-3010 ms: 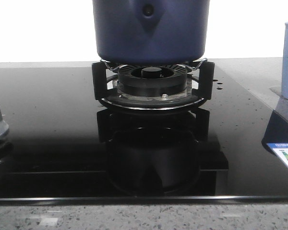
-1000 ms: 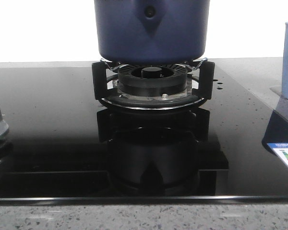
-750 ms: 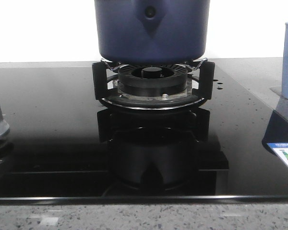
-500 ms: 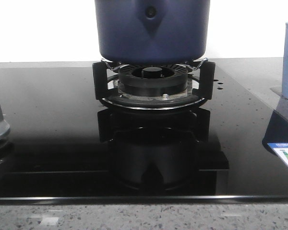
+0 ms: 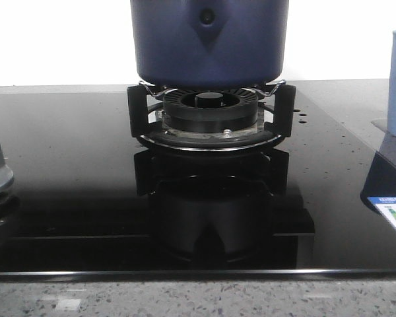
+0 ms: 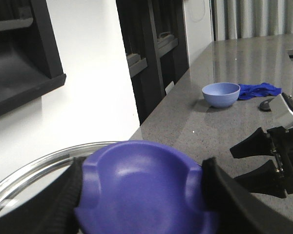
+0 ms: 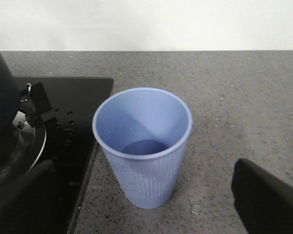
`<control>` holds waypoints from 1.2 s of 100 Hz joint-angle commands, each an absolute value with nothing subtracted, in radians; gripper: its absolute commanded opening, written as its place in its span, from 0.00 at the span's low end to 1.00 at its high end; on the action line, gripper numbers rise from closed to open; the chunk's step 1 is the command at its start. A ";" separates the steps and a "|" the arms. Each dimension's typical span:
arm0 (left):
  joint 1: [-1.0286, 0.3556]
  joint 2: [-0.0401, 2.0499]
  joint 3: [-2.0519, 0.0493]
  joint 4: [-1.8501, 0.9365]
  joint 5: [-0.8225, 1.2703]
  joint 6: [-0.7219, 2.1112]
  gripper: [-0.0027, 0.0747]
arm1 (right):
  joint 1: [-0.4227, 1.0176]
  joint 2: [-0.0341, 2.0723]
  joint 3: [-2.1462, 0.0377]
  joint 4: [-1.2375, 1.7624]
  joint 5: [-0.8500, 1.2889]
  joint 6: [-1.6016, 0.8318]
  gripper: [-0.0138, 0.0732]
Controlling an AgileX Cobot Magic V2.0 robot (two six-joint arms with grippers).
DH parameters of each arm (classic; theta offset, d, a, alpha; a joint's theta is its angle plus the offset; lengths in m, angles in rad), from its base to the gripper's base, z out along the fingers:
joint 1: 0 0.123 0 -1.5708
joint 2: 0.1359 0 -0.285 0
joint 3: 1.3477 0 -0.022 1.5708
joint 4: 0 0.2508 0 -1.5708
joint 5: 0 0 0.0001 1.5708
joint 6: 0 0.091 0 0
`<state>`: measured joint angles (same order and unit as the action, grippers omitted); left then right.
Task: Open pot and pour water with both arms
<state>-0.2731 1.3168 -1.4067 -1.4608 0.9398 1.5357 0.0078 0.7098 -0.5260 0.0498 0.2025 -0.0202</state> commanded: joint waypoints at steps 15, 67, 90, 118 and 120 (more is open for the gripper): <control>-0.271 1.282 -1.438 -1.538 0.929 1.519 0.40 | 0.044 0.755 -0.420 0.008 -0.164 -0.026 0.91; -0.271 1.282 -1.438 -1.536 0.932 1.519 0.40 | 0.044 1.053 -0.374 0.000 -0.520 -0.026 0.91; -0.271 1.282 -1.438 -1.536 0.934 1.517 0.40 | 0.044 1.171 -0.374 0.000 -0.686 -0.026 0.91; -0.271 1.282 -1.438 -1.536 0.953 1.511 0.40 | 0.044 1.314 -0.374 0.068 -0.892 -0.024 0.90; -0.271 1.282 -1.438 -1.536 0.955 1.511 0.40 | 0.044 1.323 -0.374 0.073 -0.901 -0.024 0.89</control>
<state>-0.2731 1.3168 -1.4067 -1.4438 0.9544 1.5223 0.0448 1.3088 -0.3518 0.0511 -0.7622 -0.0220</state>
